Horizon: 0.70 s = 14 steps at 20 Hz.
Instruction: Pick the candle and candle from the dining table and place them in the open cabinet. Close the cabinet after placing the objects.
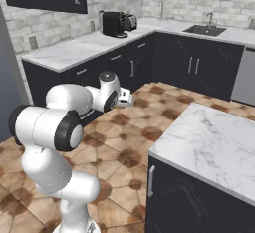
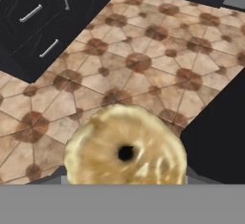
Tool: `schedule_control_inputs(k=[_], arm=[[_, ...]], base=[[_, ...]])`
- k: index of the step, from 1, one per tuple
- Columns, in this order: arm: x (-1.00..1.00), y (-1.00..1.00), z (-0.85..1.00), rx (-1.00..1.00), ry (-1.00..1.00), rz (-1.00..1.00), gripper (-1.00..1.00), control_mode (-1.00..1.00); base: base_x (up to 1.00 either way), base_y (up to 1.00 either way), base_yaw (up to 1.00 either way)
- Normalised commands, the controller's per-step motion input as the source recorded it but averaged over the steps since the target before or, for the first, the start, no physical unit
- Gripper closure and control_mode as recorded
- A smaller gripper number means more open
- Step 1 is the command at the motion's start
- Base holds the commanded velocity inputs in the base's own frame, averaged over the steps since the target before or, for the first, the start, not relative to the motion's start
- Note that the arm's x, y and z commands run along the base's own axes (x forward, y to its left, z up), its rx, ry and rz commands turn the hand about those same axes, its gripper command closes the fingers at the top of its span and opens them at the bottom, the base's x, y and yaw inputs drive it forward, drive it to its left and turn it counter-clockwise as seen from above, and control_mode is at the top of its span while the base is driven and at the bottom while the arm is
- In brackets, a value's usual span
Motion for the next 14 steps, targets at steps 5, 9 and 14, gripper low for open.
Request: schedule_control_inputs(k=[5,9,14], arm=[[0.0,0.0,0.0,0.0,0.0,0.0,1.0,1.0],[0.0,0.0,0.0,0.0,0.0,0.0,1.0,1.0],[0.0,0.0,0.0,0.0,0.0,0.0,1.0,1.0]], base=[[0.02,-0.6,0.0],[0.1,-0.68,0.0],[0.62,-0.04,0.0]])
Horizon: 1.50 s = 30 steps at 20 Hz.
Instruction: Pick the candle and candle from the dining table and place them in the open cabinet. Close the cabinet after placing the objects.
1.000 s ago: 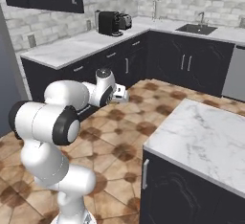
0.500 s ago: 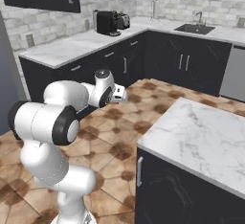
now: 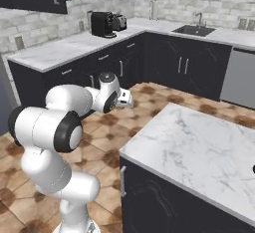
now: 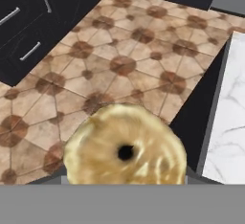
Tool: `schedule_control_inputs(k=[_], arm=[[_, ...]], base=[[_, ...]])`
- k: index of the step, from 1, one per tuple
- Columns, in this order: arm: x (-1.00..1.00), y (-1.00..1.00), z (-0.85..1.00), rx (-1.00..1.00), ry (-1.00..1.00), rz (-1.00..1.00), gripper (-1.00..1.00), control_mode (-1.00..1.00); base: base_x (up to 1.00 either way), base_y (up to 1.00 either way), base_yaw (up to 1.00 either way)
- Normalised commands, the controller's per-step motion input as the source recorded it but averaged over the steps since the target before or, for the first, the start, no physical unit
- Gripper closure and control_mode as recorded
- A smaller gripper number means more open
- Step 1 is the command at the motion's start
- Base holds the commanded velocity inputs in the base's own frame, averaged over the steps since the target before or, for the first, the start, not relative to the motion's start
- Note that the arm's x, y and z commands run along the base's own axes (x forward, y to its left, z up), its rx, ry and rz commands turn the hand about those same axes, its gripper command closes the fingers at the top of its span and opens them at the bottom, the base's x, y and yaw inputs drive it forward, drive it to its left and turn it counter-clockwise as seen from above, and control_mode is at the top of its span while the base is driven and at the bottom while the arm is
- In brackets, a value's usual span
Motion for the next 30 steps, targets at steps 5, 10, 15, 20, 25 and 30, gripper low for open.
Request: schedule_control_inputs(k=[5,10,15,20,25,30], arm=[[0.0,0.0,0.0,0.0,0.0,0.0,1.0,1.0],[0.0,0.0,0.0,0.0,0.0,0.0,1.0,1.0],[0.0,0.0,0.0,0.0,0.0,0.0,1.0,1.0],[0.0,0.0,0.0,0.0,0.0,0.0,1.0,1.0],[0.0,0.0,0.0,0.0,0.0,0.0,1.0,1.0],[0.0,0.0,0.0,0.0,0.0,0.0,1.0,1.0]], base=[[0.74,0.46,0.0],[0.54,0.99,-0.01],[0.51,0.62,0.0],[0.75,0.01,0.0],[0.79,-0.11,0.0],[0.96,0.2,-0.01]])
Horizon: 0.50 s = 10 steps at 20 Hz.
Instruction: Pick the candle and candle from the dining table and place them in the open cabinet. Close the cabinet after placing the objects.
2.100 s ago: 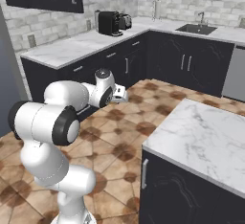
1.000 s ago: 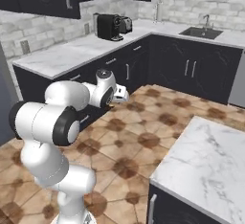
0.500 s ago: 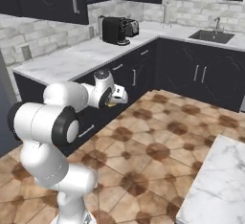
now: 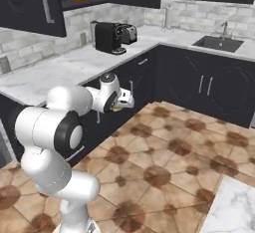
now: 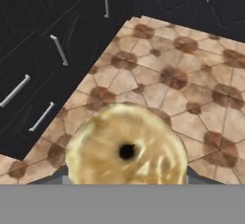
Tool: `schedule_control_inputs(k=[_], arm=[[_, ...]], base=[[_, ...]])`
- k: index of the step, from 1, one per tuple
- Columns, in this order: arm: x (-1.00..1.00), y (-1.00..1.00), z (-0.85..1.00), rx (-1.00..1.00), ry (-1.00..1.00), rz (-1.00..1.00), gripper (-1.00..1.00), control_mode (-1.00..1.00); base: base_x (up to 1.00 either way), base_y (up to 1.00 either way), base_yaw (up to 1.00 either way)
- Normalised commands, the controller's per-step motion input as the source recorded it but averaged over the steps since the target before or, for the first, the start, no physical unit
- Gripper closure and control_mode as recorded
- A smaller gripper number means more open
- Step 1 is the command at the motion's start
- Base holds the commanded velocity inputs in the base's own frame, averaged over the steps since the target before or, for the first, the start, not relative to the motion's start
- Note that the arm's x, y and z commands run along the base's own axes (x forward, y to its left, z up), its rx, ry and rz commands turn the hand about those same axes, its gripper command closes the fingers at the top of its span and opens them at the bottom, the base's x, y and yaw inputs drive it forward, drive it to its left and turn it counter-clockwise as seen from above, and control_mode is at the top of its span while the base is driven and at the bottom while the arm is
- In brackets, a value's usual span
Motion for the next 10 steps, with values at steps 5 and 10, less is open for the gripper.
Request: schedule_control_inputs(k=[5,10], arm=[[0.0,0.0,0.0,0.0,0.0,0.0,1.0,1.0],[0.0,0.0,0.0,0.0,0.0,0.0,1.0,1.0]], base=[[0.98,0.38,0.0],[0.96,0.04,0.0]])
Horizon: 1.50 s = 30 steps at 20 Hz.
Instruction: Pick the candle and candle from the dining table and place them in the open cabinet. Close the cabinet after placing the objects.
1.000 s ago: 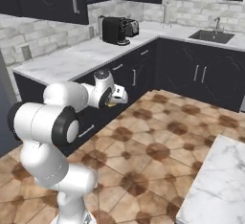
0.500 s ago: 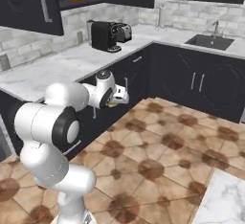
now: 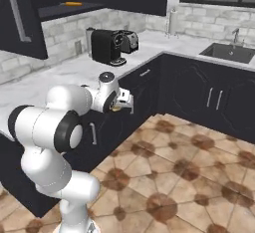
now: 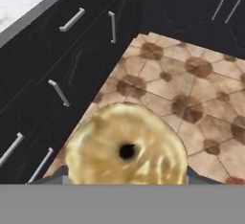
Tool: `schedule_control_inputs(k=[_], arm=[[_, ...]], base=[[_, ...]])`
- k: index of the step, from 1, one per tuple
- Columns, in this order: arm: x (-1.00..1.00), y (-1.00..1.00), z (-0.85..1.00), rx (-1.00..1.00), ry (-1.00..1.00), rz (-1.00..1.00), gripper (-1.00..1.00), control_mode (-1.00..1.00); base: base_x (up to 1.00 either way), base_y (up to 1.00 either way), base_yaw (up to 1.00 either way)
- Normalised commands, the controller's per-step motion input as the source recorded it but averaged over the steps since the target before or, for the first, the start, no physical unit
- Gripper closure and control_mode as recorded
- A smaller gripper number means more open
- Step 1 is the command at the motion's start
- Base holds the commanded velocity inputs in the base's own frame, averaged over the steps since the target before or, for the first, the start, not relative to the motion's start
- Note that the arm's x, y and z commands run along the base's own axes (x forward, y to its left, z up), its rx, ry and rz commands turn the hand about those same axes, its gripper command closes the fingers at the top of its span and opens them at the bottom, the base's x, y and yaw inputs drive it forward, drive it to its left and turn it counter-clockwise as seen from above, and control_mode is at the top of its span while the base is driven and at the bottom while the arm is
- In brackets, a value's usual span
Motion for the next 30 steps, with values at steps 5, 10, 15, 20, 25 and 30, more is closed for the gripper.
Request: schedule_control_inputs(k=[5,10,15,20,25,30], arm=[[0.0,0.0,0.0,0.0,0.0,0.0,1.0,1.0],[0.0,0.0,0.0,0.0,0.0,0.0,1.0,1.0],[0.0,0.0,0.0,0.0,0.0,0.0,1.0,1.0],[0.0,0.0,0.0,0.0,0.0,0.0,1.0,1.0],[0.0,0.0,0.0,0.0,0.0,0.0,1.0,1.0],[0.0,0.0,0.0,0.0,0.0,0.0,1.0,1.0]], base=[[0.84,-0.29,0.03],[0.76,-0.16,0.11],[0.51,0.0,0.34],[0.51,0.0,0.44],[0.57,-0.03,0.41],[0.48,-0.09,0.37]])
